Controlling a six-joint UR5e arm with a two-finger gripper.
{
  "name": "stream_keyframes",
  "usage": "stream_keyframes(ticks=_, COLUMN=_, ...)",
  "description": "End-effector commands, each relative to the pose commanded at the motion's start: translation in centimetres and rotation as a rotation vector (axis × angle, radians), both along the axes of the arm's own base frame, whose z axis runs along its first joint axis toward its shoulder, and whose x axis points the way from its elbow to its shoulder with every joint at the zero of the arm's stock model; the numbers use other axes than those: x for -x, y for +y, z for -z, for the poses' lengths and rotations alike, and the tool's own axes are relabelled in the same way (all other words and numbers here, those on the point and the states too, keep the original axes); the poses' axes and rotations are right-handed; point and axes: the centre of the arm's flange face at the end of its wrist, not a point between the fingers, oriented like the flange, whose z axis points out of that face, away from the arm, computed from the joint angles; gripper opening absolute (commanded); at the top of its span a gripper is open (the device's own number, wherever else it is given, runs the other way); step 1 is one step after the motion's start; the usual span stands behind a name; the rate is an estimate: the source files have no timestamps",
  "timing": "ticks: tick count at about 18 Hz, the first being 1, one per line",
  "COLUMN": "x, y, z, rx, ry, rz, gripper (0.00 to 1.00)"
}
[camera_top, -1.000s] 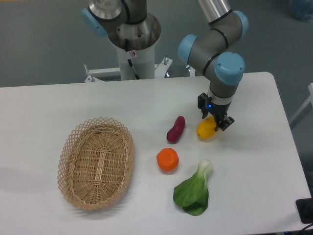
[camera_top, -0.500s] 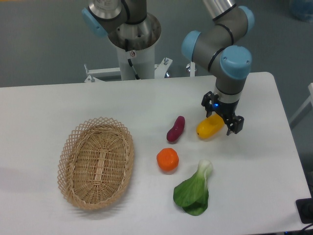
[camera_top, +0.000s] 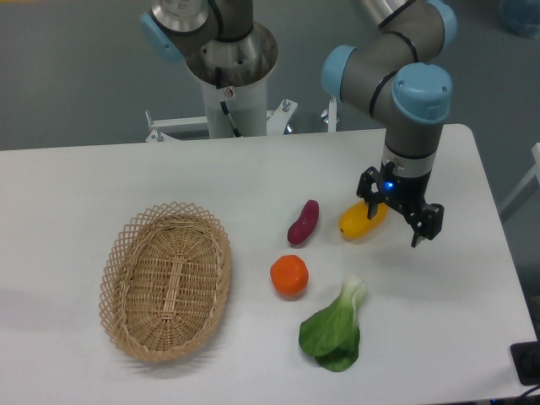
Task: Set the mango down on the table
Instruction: 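Raise the open gripper up away from the mango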
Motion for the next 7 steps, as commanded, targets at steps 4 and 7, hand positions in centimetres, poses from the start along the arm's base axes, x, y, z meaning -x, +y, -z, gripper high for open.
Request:
stream_keyframes(ticks=4, x=0.6, y=0.4, z=-1.9, rx=-0.021, ry=-0.032, rz=-0.025, gripper=1.00)
stream_keyframes(ticks=7, x=1.0, y=0.5, z=-2.9, rx=-0.019, ry=-0.040, rz=-0.026, gripper=1.00)
